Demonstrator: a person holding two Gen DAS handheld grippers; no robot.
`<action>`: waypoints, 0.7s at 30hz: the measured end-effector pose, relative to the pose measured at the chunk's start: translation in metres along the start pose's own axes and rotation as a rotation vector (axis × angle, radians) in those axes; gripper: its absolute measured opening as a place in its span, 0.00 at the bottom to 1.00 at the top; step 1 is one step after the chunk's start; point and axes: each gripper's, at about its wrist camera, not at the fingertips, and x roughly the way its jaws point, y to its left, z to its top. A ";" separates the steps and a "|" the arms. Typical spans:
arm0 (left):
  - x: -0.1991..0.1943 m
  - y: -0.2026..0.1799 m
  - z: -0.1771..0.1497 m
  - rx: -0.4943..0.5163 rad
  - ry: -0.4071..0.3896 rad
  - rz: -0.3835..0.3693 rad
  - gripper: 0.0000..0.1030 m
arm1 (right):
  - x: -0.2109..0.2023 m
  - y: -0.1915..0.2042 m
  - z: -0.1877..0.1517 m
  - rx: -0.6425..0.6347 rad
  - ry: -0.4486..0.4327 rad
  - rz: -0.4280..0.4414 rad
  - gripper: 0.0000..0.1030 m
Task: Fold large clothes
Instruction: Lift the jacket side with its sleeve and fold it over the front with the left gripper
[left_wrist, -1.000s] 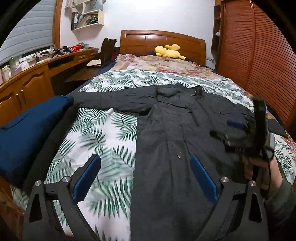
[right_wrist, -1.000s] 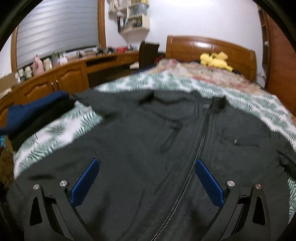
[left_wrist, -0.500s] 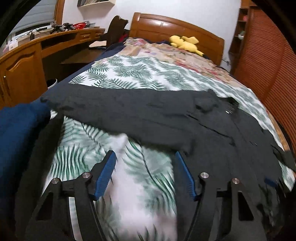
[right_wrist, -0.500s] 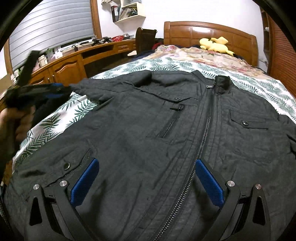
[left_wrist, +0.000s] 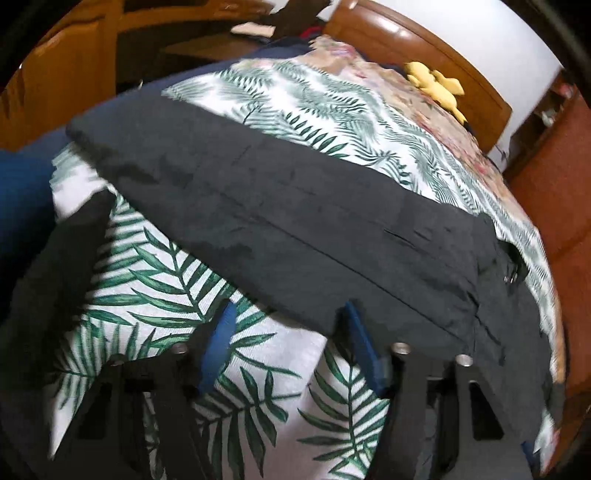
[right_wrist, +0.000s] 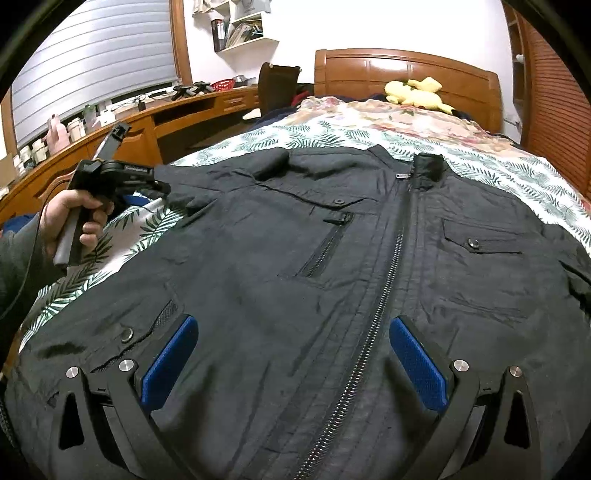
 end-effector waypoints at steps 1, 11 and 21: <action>0.002 0.001 0.001 -0.013 -0.001 -0.009 0.50 | 0.000 0.001 -0.001 -0.002 -0.002 0.002 1.00; -0.023 -0.061 0.009 0.124 -0.094 0.060 0.02 | -0.002 -0.005 -0.003 -0.003 -0.013 0.025 1.00; -0.111 -0.187 -0.042 0.429 -0.183 -0.061 0.02 | -0.009 -0.010 -0.005 0.012 -0.042 0.037 1.00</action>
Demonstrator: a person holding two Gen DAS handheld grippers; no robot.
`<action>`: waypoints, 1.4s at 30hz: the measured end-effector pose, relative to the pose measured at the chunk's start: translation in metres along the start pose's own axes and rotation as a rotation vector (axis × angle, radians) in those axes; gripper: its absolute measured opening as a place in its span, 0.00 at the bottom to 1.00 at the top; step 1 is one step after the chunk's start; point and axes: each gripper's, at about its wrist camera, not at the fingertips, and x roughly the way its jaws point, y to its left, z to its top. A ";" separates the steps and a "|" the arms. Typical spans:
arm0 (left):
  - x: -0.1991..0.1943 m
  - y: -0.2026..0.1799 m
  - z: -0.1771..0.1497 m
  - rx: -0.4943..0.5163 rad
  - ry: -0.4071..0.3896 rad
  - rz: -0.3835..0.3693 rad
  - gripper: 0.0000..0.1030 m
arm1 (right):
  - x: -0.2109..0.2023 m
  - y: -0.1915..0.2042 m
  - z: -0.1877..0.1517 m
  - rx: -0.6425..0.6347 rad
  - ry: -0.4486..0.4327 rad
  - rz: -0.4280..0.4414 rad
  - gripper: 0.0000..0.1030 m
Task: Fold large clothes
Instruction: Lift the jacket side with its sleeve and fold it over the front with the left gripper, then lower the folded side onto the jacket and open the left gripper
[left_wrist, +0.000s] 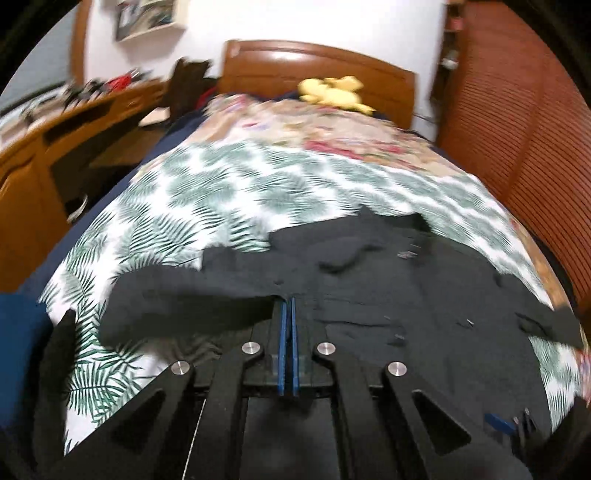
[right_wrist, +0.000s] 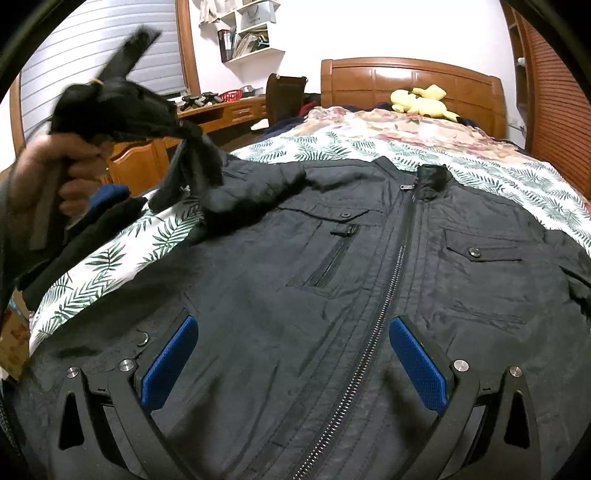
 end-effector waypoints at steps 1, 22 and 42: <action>-0.004 -0.007 -0.002 0.014 0.002 -0.007 0.02 | -0.001 0.000 -0.001 -0.001 -0.003 0.000 1.00; 0.009 0.086 -0.048 -0.070 0.002 0.199 0.77 | 0.009 0.008 -0.003 -0.014 0.018 0.004 1.00; 0.073 0.132 -0.071 -0.207 0.102 0.234 0.25 | 0.010 0.005 -0.003 -0.014 0.023 0.007 1.00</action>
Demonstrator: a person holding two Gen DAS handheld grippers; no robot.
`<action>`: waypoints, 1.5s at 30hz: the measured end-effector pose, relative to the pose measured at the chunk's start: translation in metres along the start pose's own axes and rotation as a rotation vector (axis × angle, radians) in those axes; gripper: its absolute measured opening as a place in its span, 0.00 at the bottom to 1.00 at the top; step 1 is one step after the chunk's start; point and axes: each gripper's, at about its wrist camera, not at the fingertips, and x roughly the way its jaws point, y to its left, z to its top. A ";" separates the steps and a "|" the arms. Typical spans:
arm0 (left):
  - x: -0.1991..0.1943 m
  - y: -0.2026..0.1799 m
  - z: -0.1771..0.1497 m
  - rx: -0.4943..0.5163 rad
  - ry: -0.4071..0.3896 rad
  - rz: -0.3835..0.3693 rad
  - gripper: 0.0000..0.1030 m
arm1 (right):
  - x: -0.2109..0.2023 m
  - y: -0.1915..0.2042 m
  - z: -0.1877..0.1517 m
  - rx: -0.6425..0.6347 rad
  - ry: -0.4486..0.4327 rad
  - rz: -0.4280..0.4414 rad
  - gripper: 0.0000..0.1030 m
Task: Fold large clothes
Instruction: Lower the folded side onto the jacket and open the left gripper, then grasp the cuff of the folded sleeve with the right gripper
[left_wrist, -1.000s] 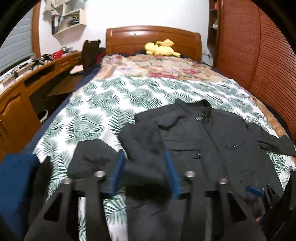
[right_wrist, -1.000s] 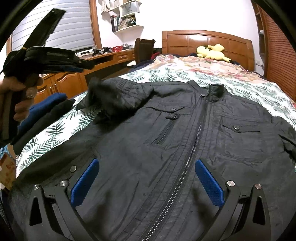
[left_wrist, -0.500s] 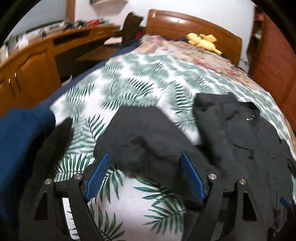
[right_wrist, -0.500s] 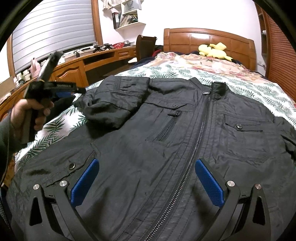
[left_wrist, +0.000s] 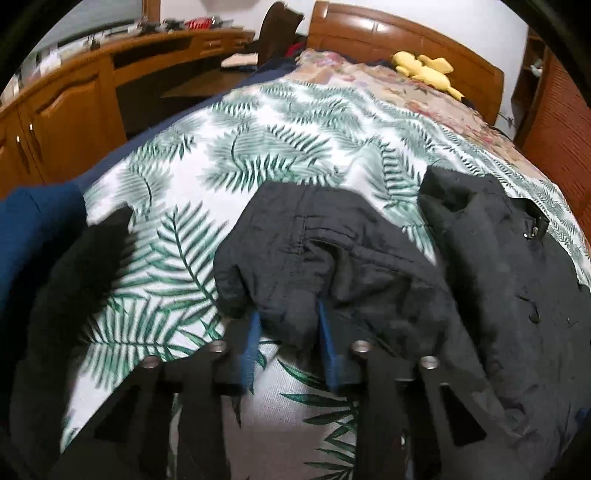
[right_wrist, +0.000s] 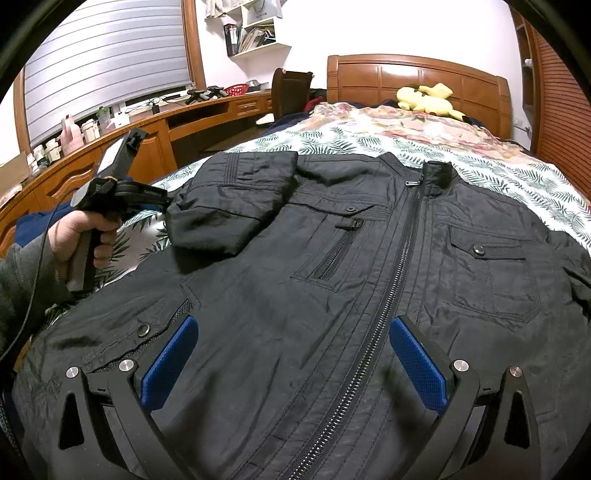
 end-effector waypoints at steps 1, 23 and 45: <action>-0.008 -0.002 0.002 0.009 -0.023 0.011 0.23 | 0.000 0.000 0.000 0.000 -0.001 -0.001 1.00; -0.213 -0.167 -0.009 0.318 -0.343 -0.228 0.18 | -0.086 -0.030 -0.024 0.047 -0.074 -0.115 1.00; -0.241 -0.211 -0.132 0.447 -0.322 -0.366 0.71 | -0.134 -0.016 -0.042 0.089 -0.040 -0.280 1.00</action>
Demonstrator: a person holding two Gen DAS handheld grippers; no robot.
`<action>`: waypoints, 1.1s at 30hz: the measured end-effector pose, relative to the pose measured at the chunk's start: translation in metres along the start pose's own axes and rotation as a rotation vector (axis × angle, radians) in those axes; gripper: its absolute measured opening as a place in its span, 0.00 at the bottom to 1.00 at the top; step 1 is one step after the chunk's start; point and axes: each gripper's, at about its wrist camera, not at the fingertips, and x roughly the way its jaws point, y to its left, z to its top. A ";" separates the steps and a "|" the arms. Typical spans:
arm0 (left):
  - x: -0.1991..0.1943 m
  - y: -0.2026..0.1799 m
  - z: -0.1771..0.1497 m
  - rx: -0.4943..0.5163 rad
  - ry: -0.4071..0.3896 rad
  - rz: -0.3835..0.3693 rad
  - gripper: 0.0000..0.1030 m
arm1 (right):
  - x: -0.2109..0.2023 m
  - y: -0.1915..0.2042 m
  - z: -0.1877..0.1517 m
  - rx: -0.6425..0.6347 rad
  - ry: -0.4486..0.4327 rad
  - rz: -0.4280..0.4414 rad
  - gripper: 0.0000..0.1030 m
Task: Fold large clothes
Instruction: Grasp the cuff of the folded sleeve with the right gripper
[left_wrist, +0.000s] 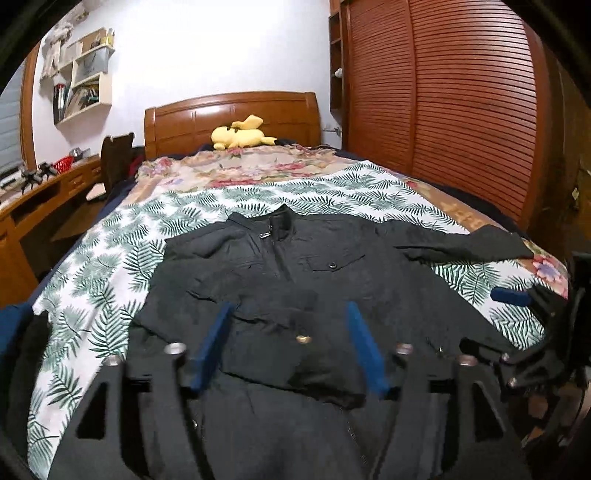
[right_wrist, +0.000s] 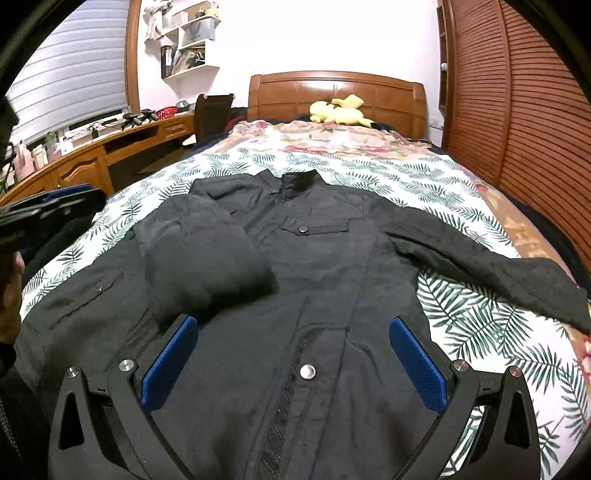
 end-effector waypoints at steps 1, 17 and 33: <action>-0.005 0.002 0.001 0.003 -0.011 0.003 0.74 | 0.001 0.002 0.001 0.001 0.004 0.003 1.00; -0.044 0.067 -0.034 -0.055 -0.009 0.037 0.75 | 0.057 0.070 0.033 -0.094 0.049 0.151 0.95; -0.060 0.106 -0.059 -0.099 0.004 0.045 0.75 | 0.115 0.052 0.045 -0.106 0.146 0.161 0.23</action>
